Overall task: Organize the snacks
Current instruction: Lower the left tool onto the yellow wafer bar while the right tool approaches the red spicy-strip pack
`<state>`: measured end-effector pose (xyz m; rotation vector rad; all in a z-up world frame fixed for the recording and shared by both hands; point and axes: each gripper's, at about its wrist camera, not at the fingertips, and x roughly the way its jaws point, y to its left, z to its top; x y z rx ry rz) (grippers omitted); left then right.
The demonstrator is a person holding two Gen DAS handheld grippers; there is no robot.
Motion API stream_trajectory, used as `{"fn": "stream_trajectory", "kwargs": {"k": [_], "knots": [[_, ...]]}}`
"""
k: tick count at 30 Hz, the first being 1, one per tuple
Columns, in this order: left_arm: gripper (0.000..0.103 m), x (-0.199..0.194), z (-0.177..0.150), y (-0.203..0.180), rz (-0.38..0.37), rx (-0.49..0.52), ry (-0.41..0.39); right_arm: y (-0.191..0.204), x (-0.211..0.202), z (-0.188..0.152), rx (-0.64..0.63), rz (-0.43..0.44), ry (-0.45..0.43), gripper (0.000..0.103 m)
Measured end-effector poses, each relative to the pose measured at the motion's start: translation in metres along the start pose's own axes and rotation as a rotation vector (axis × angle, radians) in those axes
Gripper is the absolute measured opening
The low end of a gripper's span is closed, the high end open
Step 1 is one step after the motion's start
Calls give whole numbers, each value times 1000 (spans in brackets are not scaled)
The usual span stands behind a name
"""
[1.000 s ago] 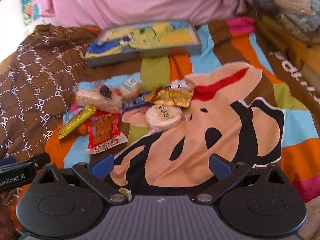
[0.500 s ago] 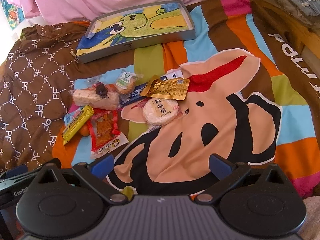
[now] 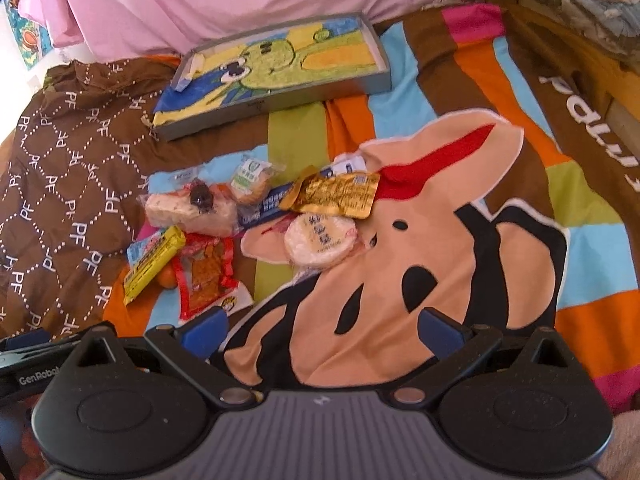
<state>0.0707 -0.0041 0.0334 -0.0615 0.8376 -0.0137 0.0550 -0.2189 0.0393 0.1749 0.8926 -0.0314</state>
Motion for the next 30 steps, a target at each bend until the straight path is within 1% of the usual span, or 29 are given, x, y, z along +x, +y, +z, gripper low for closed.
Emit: {"fn": "stream_trajectory", "kwargs": {"k": [4,8,10,13,14,18,21,24,25,28,30], "knots": [[102,9,0,-1,1,49,-23,-3,-3,-4,-45,14,-133,103],[102,23,1,-2,3,151,-46,-4,-3,-9,-149,18,-280,103],[102,29,0,-1,0,197,-63,-6,-2,-12,-182,39,-347,103],[102,42,4,3,-11,239,-61,-9,-1,-19,-213,76,-455,103],[102,47,6,5,-11,246,-54,-7,0,-20,-233,76,-471,103],[102,62,16,16,-16,267,-43,7,15,-18,-313,37,-432,103],[102,72,26,21,-16,314,-18,15,27,-19,-339,37,-402,103],[102,83,40,29,-51,362,16,26,39,-20,-362,66,-372,103],[102,86,45,32,-63,373,29,31,44,-19,-370,84,-349,103],[102,94,57,38,-101,397,33,44,57,-19,-380,158,-296,103],[102,101,63,40,-132,406,39,54,66,-19,-380,170,-276,103]]}}
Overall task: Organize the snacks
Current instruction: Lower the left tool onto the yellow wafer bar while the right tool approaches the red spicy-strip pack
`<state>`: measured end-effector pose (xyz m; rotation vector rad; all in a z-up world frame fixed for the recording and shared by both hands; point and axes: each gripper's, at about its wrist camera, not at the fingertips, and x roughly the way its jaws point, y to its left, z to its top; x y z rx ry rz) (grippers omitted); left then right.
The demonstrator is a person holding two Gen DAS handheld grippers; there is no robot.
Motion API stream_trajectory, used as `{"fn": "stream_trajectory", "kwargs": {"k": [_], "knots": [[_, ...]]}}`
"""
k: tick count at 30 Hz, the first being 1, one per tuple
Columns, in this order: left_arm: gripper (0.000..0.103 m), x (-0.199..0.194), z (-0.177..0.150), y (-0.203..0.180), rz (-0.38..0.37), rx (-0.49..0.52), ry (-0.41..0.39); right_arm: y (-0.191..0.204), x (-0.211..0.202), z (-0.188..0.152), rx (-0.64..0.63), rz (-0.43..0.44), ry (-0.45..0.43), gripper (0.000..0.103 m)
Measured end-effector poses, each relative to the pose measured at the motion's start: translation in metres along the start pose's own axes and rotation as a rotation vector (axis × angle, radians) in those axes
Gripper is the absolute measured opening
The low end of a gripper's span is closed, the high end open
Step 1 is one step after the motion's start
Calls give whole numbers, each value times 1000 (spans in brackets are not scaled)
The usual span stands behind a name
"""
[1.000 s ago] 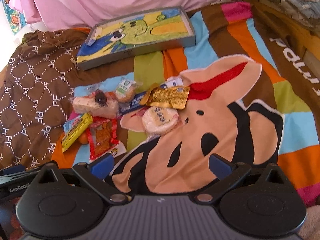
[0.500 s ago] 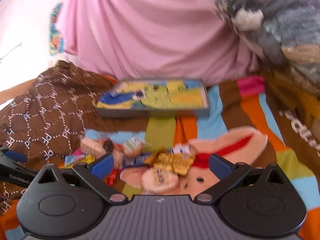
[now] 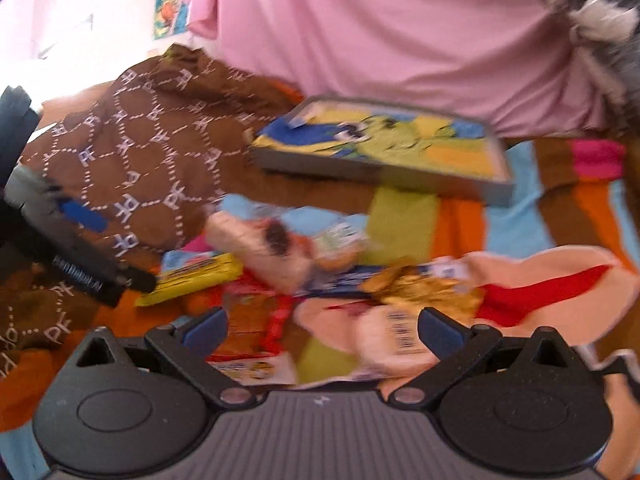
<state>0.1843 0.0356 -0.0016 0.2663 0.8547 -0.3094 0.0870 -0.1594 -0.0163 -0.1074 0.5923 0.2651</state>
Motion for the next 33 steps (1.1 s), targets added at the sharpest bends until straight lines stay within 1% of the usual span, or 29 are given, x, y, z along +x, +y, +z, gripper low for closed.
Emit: {"fn": "stream_trajectory", "kwargs": {"k": [3,7,10,13,15,16,17,18,19,21,23,25,27,29,33], "knots": [[102,8,3,6,-52,10,-9,11,16,-1,-3,19,18,103],[99,15,3,5,-145,70,-21,22,35,-1,0,13,53,103],[96,21,2,-2,-205,131,-13,30,44,-1,-37,7,73,103],[91,29,2,-6,-263,150,8,38,52,-1,-74,-15,100,99],[82,35,3,-5,-297,142,28,40,56,-1,-68,-26,115,97],[79,38,3,-5,-313,137,41,40,58,-1,-61,-28,124,95],[74,42,3,-4,-332,130,54,40,60,-1,-52,-27,131,93],[68,44,3,-3,-345,123,63,39,61,-1,-40,-22,134,92],[65,46,3,-2,-358,115,71,39,62,0,-33,-18,137,91],[55,48,5,1,-396,101,82,40,64,0,-29,-5,153,87],[55,50,7,3,-414,79,97,41,67,1,-20,8,177,82],[54,52,7,4,-425,67,107,39,71,1,8,16,202,80],[54,56,8,7,-439,44,127,35,76,2,53,32,234,80],[55,61,10,9,-461,9,164,30,80,3,100,46,261,80],[55,66,13,8,-476,-17,208,24,87,6,129,66,292,79]]}}
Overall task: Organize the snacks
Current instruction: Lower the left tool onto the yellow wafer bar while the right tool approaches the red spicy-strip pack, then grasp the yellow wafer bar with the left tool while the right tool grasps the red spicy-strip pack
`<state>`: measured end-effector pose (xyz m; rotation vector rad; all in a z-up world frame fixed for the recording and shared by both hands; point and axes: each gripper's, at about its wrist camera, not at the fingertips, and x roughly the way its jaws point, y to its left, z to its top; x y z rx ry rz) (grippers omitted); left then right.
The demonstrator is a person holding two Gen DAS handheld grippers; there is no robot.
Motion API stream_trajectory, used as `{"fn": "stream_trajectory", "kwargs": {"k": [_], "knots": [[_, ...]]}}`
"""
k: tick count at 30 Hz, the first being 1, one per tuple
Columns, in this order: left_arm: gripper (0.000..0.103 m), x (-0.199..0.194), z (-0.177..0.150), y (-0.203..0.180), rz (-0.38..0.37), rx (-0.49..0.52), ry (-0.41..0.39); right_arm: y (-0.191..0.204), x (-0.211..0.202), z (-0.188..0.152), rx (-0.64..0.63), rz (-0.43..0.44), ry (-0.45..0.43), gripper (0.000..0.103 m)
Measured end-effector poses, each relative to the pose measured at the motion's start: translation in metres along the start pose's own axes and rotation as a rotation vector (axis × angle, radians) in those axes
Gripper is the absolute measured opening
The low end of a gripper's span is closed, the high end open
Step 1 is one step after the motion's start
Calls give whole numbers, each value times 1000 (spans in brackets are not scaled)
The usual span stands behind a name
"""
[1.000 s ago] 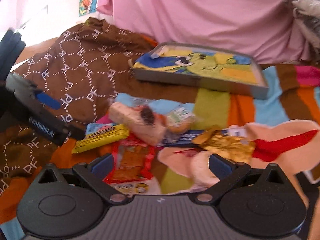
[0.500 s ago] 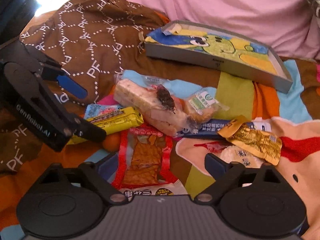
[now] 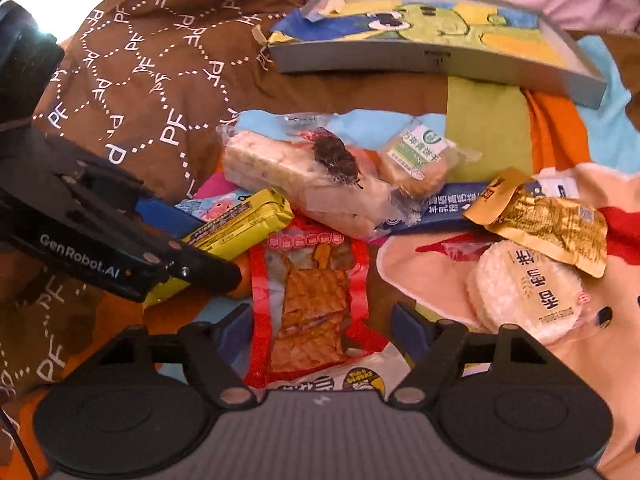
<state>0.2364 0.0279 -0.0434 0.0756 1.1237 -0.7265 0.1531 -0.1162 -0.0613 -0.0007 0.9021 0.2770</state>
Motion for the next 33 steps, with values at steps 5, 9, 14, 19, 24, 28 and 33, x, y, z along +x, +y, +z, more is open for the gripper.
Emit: {"fn": "stream_trajectory", "kwargs": {"k": [5,9,14,19,24,28,33], "knots": [[47,4,-3,-7,6,-2,24,-1,0,-2,-14,13,15,73],[44,2,-5,-8,17,-20,9,1,-5,-4,-19,23,11,69],[43,-4,-9,-5,42,-94,-22,2,-8,-3,-31,26,19,64],[41,-10,-14,-10,92,-107,-70,4,-6,-1,-41,9,44,69],[21,-18,-23,-12,124,-138,-103,2,-5,0,-44,13,53,65],[12,-19,-32,-10,120,-187,-87,5,-13,-4,-98,-10,53,59],[12,-24,-41,-8,142,-249,-104,12,-22,-11,-155,-37,50,58]]}}
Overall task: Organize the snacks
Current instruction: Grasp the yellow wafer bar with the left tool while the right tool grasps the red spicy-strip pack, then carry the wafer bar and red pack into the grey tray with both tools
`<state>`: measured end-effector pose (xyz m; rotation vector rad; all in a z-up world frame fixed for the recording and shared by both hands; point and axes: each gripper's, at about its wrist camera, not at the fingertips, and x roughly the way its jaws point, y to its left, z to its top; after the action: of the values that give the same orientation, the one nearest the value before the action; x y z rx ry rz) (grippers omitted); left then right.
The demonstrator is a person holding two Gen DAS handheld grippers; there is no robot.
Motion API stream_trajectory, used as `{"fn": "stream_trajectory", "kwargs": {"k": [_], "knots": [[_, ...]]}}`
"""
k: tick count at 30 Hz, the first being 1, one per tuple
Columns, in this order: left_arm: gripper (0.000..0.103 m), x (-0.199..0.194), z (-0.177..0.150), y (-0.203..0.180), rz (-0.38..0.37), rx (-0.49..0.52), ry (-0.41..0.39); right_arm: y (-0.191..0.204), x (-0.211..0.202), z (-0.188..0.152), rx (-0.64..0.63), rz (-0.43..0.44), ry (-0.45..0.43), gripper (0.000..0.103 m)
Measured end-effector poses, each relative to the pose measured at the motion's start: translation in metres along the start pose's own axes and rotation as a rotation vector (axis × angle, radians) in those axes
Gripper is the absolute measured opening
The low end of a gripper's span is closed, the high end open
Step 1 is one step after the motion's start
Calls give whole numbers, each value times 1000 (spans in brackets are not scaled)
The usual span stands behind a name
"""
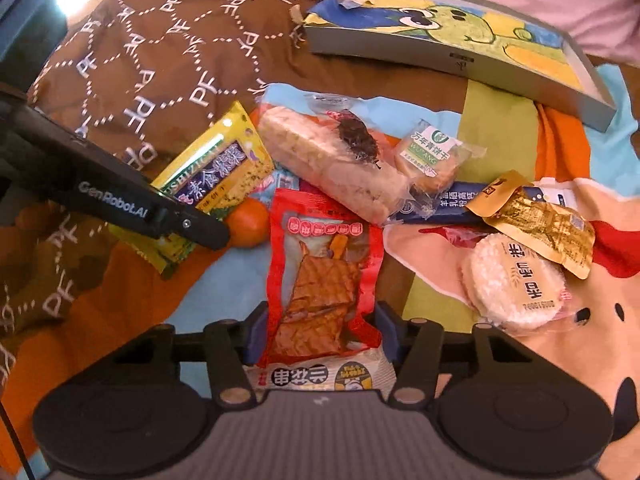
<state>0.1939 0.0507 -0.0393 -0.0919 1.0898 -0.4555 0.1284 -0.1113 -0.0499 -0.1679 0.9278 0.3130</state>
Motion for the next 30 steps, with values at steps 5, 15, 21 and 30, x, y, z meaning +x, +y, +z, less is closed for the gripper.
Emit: {"fn": "stream_trajectory", "kwargs": {"k": [5,15,21,30], "knots": [[12,-10,-8,-1,29,-21,-19,3,-8,-7,-33,-15,-3,58],[11,-16,-30,-20,86,-14,-76,20,-20,-24,-164,-82,-39,57],[11,-23,-39,-22,102,-56,-113,31,-29,-33,-279,-138,-67,56],[11,-32,-56,-32,125,-53,-142,44,-46,-50,-380,-171,-85,56]]}}
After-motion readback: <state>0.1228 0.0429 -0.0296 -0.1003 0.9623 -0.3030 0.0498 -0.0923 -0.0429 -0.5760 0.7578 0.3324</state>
